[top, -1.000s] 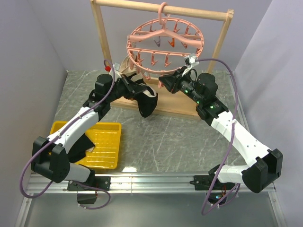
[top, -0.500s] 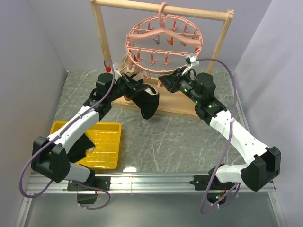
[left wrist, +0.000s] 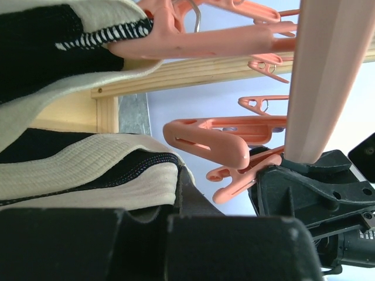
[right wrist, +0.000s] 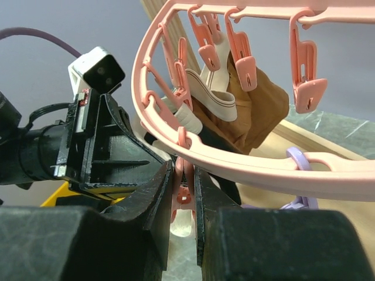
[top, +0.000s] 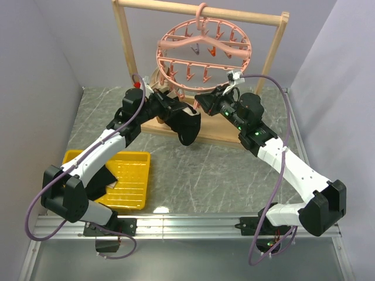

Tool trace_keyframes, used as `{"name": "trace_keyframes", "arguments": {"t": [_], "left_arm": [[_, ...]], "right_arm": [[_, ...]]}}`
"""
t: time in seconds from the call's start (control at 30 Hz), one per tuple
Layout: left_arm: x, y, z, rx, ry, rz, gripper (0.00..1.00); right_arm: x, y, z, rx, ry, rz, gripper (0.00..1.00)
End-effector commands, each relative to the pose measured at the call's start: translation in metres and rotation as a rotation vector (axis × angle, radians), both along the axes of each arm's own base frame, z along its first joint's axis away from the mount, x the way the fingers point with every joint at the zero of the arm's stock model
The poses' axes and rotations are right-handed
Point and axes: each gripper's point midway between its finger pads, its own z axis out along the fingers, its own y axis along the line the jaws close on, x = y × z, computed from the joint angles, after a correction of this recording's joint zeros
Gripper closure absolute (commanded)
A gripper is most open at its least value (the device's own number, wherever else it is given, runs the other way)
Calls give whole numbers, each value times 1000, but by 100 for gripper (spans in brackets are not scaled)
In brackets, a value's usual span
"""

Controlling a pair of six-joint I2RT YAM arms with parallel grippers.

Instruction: Clip the underwear to the hanger

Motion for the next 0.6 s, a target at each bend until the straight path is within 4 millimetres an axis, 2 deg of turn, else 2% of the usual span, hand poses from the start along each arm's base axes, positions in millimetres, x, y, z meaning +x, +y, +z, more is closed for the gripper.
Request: {"name": "trace_keyframes", "arguments": {"t": [0.0, 0.4, 0.57], "left_arm": [[2, -3, 33, -59, -49, 9, 100], [2, -3, 38, -76, -47, 8, 100], [2, -3, 42, -89, -50, 8, 100]], "right_arm": [[-6, 10, -21, -58, 14, 26, 100], [-2, 8, -42, -151, -22, -23, 100], [1, 5, -45, -178, -34, -46, 100]]}}
